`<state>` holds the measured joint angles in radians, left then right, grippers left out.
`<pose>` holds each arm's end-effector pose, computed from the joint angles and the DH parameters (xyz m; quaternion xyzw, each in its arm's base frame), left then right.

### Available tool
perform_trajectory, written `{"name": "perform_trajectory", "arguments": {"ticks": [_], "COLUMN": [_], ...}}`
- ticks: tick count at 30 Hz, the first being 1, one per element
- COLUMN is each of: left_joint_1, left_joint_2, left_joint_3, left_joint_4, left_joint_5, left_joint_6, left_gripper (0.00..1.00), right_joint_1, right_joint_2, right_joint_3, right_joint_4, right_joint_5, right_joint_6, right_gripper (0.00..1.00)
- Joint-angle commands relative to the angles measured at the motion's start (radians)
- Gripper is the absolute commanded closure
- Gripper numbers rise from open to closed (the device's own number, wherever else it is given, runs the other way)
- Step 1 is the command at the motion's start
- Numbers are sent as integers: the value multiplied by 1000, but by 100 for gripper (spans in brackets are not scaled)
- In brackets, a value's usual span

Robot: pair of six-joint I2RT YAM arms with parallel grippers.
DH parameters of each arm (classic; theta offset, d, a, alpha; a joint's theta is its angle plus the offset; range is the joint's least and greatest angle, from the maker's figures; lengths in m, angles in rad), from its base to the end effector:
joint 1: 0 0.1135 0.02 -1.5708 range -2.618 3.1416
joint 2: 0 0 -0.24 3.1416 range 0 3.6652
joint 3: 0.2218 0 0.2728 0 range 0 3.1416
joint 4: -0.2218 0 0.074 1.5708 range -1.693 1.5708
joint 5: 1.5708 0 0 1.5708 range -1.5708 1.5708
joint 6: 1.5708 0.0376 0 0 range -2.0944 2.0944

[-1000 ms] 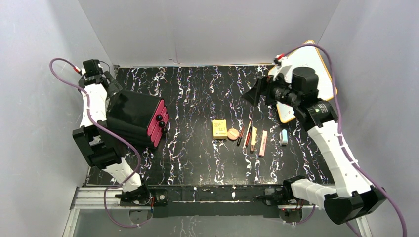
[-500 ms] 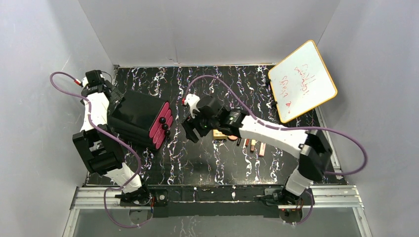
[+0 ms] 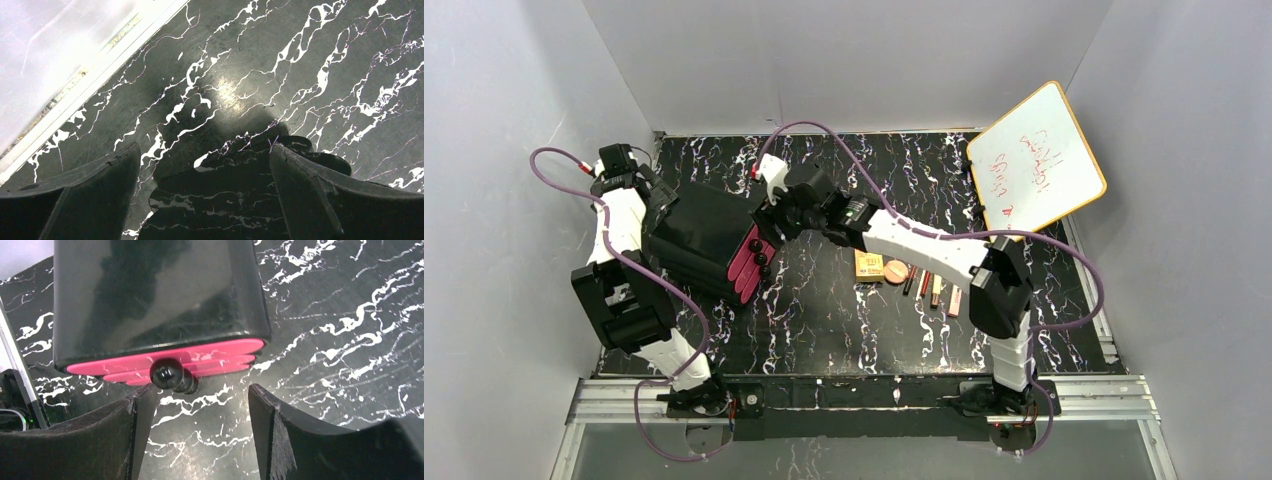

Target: Organize the makeup

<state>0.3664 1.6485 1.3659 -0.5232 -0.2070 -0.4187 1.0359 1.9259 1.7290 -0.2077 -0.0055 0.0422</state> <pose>0.3592 0.1461 0.2563 -0.3886 0.8378 0.0861 0.3736 0.2439 0.4120 0.3014 -0.3992 0.7331 0.2846 0.4714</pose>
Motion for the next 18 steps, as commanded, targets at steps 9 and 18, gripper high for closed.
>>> {"name": "perform_trajectory", "arguments": {"ticks": [9, 18], "left_joint_1": [-11, -11], "left_joint_2": [46, 44], "left_joint_3": [68, 56], "left_joint_4": [-56, -53], "left_joint_5": [32, 31], "left_joint_6": [32, 35], "left_gripper": [2, 1], "right_joint_1": [13, 21], "right_joint_2": [137, 189], "right_joint_3": [194, 236], "right_joint_4": [-77, -104], "right_joint_5": [-169, -222], "right_joint_6": [-32, -27], "right_gripper": [33, 40]}}
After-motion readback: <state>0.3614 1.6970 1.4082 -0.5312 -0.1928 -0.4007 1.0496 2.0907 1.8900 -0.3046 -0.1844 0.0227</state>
